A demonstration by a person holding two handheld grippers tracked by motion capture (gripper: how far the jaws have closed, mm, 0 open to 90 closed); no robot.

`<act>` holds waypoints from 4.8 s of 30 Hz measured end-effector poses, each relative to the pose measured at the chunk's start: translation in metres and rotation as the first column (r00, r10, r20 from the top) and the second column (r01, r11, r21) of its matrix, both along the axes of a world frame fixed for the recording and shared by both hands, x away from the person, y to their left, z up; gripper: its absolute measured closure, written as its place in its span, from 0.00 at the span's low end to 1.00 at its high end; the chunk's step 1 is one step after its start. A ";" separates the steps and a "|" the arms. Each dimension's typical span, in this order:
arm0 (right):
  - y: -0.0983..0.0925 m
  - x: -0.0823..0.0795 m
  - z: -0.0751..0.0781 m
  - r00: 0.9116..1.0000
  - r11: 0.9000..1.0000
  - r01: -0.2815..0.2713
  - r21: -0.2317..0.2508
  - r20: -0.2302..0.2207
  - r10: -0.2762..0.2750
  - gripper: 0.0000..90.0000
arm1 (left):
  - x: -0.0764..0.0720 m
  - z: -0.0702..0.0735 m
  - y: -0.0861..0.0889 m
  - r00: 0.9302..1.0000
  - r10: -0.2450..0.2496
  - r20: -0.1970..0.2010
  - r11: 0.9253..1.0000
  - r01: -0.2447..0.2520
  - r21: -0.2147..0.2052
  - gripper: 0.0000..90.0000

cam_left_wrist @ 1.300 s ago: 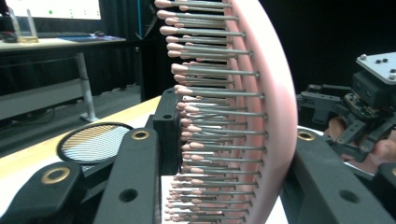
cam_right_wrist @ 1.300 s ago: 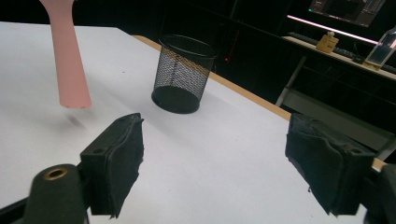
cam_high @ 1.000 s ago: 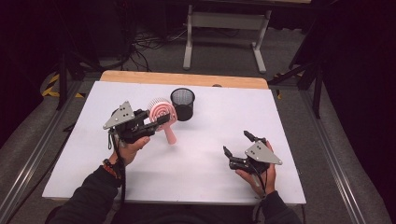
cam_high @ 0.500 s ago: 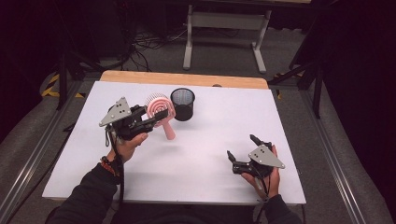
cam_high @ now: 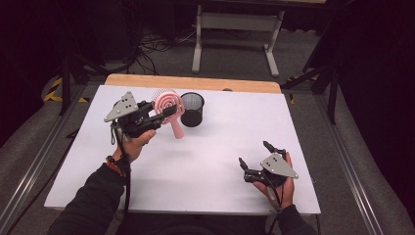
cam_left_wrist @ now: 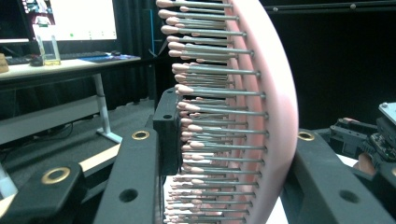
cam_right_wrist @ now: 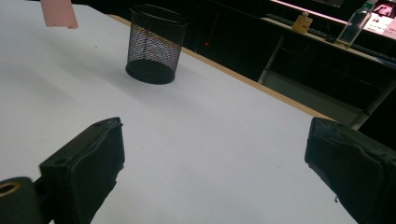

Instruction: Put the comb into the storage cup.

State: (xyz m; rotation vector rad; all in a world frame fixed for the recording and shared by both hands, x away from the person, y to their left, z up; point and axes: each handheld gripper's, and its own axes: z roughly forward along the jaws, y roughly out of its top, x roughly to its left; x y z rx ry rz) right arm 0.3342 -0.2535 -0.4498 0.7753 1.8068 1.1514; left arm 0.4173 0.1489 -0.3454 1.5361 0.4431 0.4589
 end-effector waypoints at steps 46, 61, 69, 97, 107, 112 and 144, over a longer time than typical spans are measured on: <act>-0.001 -0.001 0.001 1.000 1.000 -0.007 0.009 0.017 0.006 0.07 | 0.054 0.057 -0.030 0.998 0.042 0.036 0.999 -0.043 0.027 0.70; -0.001 -0.001 0.001 1.000 1.000 -0.014 0.013 0.016 0.014 0.07 | 0.068 0.060 -0.036 0.997 0.067 0.025 0.997 -0.067 0.026 0.70; -0.002 -0.001 0.001 1.000 1.000 -0.016 0.025 0.019 0.015 0.07 | 0.074 0.060 -0.037 0.997 0.079 0.012 0.996 -0.080 0.028 0.70; -0.001 -0.001 0.001 0.999 0.999 -0.030 0.020 0.014 0.030 0.07 | 0.117 0.032 -0.057 0.989 0.141 -0.038 0.988 -0.138 0.065 0.70; 0.001 0.000 0.000 0.999 0.999 -0.034 0.011 0.011 0.033 0.07 | 0.128 0.016 -0.060 0.984 0.151 -0.093 0.988 -0.146 0.056 0.70; 0.000 0.000 0.000 0.999 0.999 -0.035 0.013 0.011 0.035 0.07 | 0.129 0.009 -0.063 0.983 0.142 -0.117 0.989 -0.136 0.057 0.70; 0.004 0.000 -0.002 0.999 0.999 -0.032 -0.020 0.003 0.032 0.07 | 0.128 -0.028 -0.077 0.972 0.133 -0.195 0.991 -0.124 0.059 0.70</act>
